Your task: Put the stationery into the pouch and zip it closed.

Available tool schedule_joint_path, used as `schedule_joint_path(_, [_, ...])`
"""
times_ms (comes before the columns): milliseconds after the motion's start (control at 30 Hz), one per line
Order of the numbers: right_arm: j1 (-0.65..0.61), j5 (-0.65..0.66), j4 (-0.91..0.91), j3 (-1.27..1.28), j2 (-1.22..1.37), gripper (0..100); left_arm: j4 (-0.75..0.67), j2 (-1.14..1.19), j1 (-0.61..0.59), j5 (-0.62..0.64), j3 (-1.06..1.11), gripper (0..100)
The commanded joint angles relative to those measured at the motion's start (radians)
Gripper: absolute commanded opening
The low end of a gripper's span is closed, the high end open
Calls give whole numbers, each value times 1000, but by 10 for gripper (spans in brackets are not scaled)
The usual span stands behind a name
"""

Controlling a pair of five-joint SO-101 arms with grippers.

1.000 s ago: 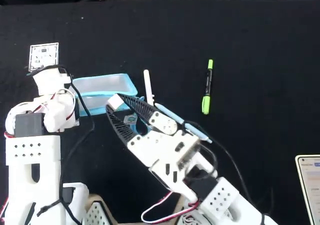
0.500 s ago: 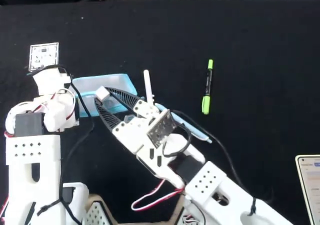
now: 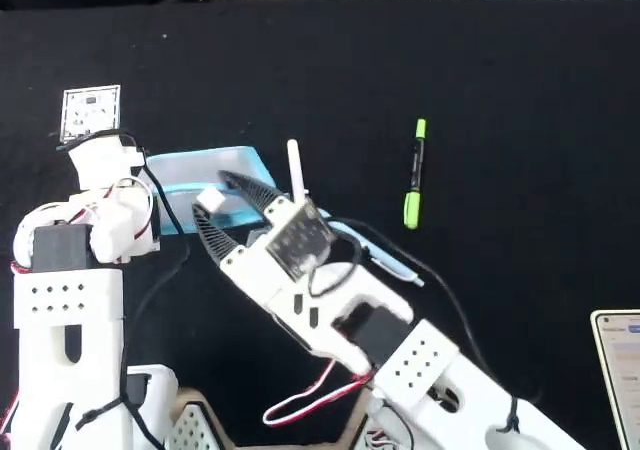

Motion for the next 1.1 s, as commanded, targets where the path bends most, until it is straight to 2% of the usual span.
schedule_joint_path(0, [14, -6, 232, -148, 13, 191, -2, 6, -15, 15, 25, 30])
schedule_joint_path(467, [54, -6, 519, -331, 12, 190, -2, 6, -15, 15, 25, 30])
schedule_joint_path(700, [51, -12, 517, -335, 13, 190, -2, 6, -15, 15, 25, 30])
schedule_joint_path(767, [20, -54, 503, -331, 19, 190, -2, 6, -15, 15, 25, 30])
schedule_joint_path(833, [-35, -94, 460, -295, 24, 190, -2, 6, -15, 15, 25, 30])
schedule_joint_path(933, [-101, -87, 345, -223, 35, 190, -2, 6, -16, 15, 27, 30])
schedule_joint_path(1067, [-94, -61, 298, -196, 25, 190, -2, 6, -16, 15, 27, 30])
